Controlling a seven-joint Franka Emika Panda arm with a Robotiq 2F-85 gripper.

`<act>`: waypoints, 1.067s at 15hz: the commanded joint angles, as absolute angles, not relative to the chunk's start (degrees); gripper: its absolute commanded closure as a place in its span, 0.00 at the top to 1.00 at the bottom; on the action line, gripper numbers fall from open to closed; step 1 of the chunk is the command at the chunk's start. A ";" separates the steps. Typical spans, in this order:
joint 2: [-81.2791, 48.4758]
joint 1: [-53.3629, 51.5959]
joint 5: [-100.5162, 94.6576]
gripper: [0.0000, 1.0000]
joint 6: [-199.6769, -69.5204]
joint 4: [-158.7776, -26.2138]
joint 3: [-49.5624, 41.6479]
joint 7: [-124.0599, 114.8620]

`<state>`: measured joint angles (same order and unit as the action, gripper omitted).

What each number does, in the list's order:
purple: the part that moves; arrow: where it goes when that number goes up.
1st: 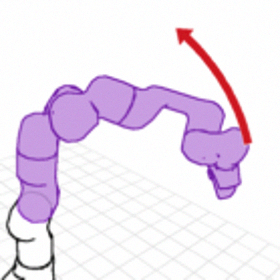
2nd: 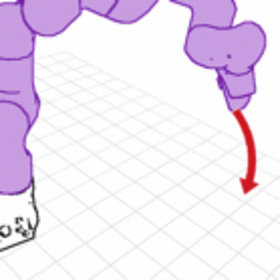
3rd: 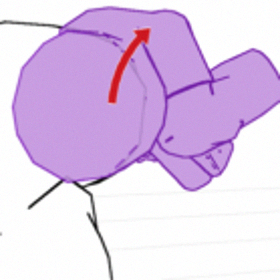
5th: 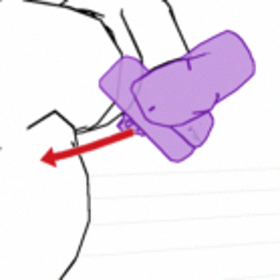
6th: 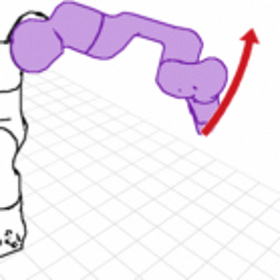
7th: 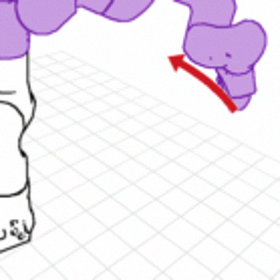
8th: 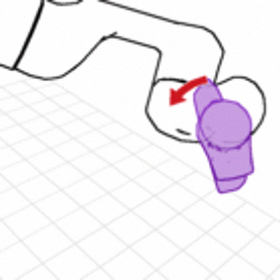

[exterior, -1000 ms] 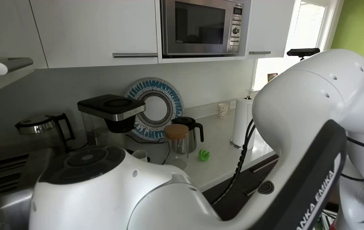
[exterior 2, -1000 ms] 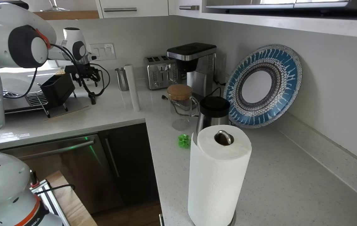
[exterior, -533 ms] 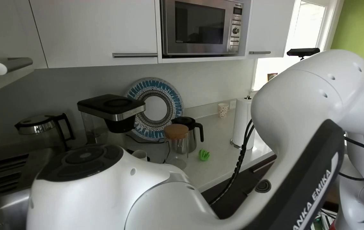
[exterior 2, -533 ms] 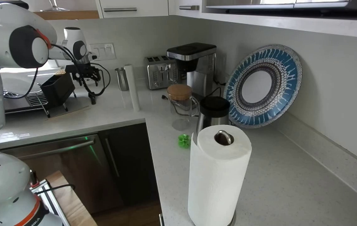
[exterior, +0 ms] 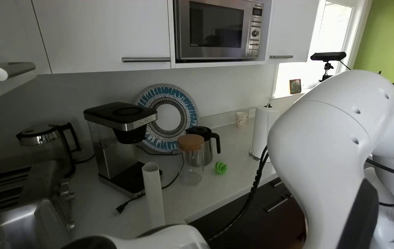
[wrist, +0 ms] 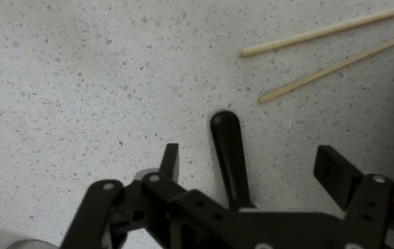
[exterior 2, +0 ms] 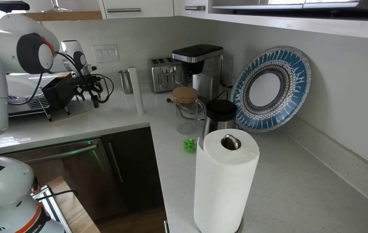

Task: Put the black ladle on top of the glass jar with a brown lid

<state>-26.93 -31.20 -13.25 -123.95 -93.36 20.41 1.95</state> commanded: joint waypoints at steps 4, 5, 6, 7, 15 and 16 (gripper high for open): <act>-29.28 -35.78 -20.95 1.00 -126.68 -92.46 16.61 -0.55; -29.68 -36.31 -21.66 1.00 -127.29 -92.31 16.06 -0.97; -29.96 -36.58 -21.89 1.00 -127.54 -92.11 15.76 -1.08; -30.12 -36.70 -21.96 1.00 -127.60 -91.85 15.59 -1.09; -32.31 -35.21 -17.32 0.97 -132.75 -89.99 17.14 2.64; -32.40 -35.16 -16.58 0.97 -132.51 -89.99 17.24 3.20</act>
<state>-30.85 -35.95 -19.60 -132.56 -91.21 16.24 0.39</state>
